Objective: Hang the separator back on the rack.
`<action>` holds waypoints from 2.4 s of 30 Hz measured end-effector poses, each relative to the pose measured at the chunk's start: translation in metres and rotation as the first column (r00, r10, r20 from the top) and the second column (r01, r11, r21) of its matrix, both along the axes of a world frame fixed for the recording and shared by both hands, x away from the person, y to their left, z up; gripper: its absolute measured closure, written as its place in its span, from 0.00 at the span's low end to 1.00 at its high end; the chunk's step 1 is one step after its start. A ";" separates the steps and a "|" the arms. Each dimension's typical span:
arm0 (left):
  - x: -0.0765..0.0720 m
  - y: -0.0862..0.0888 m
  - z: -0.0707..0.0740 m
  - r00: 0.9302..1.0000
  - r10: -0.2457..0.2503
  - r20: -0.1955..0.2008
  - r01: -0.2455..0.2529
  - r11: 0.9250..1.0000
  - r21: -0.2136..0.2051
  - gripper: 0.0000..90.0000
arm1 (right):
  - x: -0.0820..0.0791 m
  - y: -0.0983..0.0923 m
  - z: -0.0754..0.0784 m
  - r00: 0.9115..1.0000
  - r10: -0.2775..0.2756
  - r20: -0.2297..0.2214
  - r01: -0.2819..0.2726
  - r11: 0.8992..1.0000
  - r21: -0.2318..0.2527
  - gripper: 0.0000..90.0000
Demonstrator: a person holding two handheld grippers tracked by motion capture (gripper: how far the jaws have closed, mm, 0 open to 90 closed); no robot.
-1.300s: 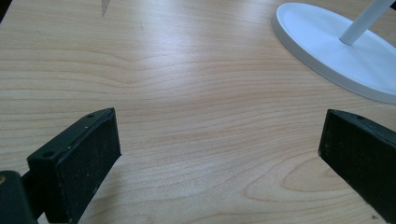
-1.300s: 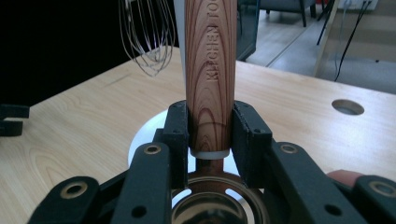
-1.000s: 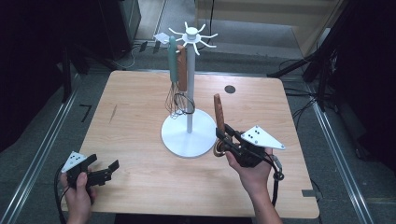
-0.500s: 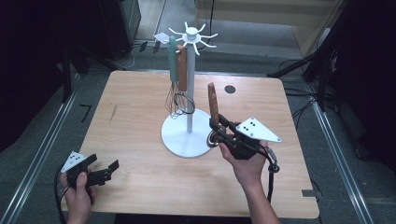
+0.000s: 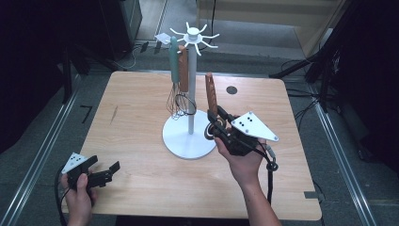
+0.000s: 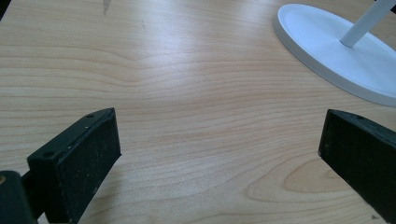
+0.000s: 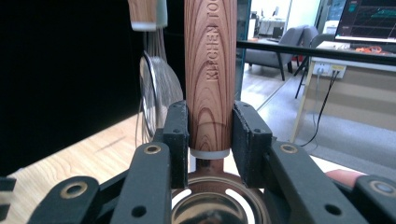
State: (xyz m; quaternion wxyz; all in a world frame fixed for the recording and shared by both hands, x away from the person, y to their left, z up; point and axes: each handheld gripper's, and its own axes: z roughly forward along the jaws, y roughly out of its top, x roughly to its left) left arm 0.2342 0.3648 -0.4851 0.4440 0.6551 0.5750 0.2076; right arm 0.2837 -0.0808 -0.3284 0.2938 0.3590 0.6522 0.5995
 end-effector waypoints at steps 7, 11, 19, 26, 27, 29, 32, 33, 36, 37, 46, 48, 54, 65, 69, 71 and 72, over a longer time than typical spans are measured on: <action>0.000 0.000 0.000 1.000 -0.001 0.000 0.001 1.000 -0.003 0.00 | 0.002 0.001 0.010 1.000 0.009 0.027 -0.009 1.000 0.015 0.79; 0.000 0.000 0.000 1.000 -0.001 -0.002 0.001 1.000 -0.001 0.00 | 0.001 0.001 0.016 0.999 -0.011 0.041 0.010 1.000 0.021 0.79; 0.000 0.000 0.000 1.000 -0.001 -0.002 0.001 1.000 -0.001 0.00 | -0.001 0.009 0.026 0.998 -0.027 0.051 0.025 0.999 0.043 0.79; 0.000 0.001 0.000 1.000 -0.002 -0.003 0.002 1.000 -0.004 0.00 | -0.004 0.016 0.035 0.997 -0.024 0.069 0.021 0.999 0.049 0.79; 0.001 0.001 0.000 1.000 -0.002 -0.004 0.002 1.000 -0.004 0.00 | -0.005 0.017 0.036 0.997 -0.028 0.071 0.025 0.999 0.047 0.79; 0.001 0.001 0.000 1.000 -0.002 -0.004 0.002 1.000 -0.005 0.00 | -0.005 0.019 0.039 0.997 -0.025 0.078 0.021 0.999 0.049 0.79; 0.001 0.001 0.000 1.000 -0.003 -0.003 0.003 1.000 -0.007 0.00 | -0.006 0.021 0.042 0.996 -0.027 0.083 0.023 0.999 0.050 0.79; 0.001 0.001 0.000 1.000 -0.002 -0.002 0.002 1.000 -0.008 0.00 | -0.005 0.022 0.043 0.996 -0.028 0.088 0.024 0.999 0.047 0.79; 0.001 0.001 0.000 1.000 -0.003 -0.003 0.003 1.000 -0.008 0.00 | -0.004 0.023 0.045 0.995 -0.039 0.087 0.035 0.998 0.049 0.79; 0.001 0.001 0.000 1.000 -0.004 -0.004 0.004 1.000 -0.007 0.00 | -0.003 0.023 0.046 0.995 -0.044 0.089 0.039 0.998 0.052 0.79; 0.001 0.001 0.000 1.000 -0.006 -0.006 0.005 1.000 -0.003 0.00 | 0.005 0.030 0.050 0.996 -0.052 0.067 0.050 0.998 0.032 0.79; 0.001 0.001 0.000 1.000 -0.006 -0.006 0.006 1.000 -0.003 0.00 | 0.006 0.032 0.050 0.997 -0.057 0.057 0.055 0.998 0.035 0.79; 0.001 0.001 0.000 1.000 -0.006 -0.006 0.006 1.000 -0.005 0.00 | 0.009 0.035 0.048 0.996 -0.062 0.057 0.060 0.998 0.030 0.78; 0.002 0.001 0.000 1.000 -0.008 -0.011 0.008 1.000 -0.006 0.00 | 0.011 0.031 0.040 0.999 -0.008 0.039 0.006 1.000 0.030 0.54; 0.002 0.001 0.000 1.000 -0.001 -0.004 0.001 1.000 -0.013 0.00 | 0.009 0.030 0.033 0.999 0.005 0.043 -0.006 1.000 0.024 0.43; 0.003 0.001 0.000 1.000 -0.003 -0.005 0.003 1.000 -0.012 0.00 | 0.007 0.030 0.027 0.999 0.008 0.039 -0.008 1.000 0.007 0.40; 0.003 0.001 0.000 1.000 -0.001 -0.006 0.001 1.000 -0.010 0.00 | 0.006 0.029 0.024 0.999 0.009 0.038 -0.009 1.000 0.004 0.38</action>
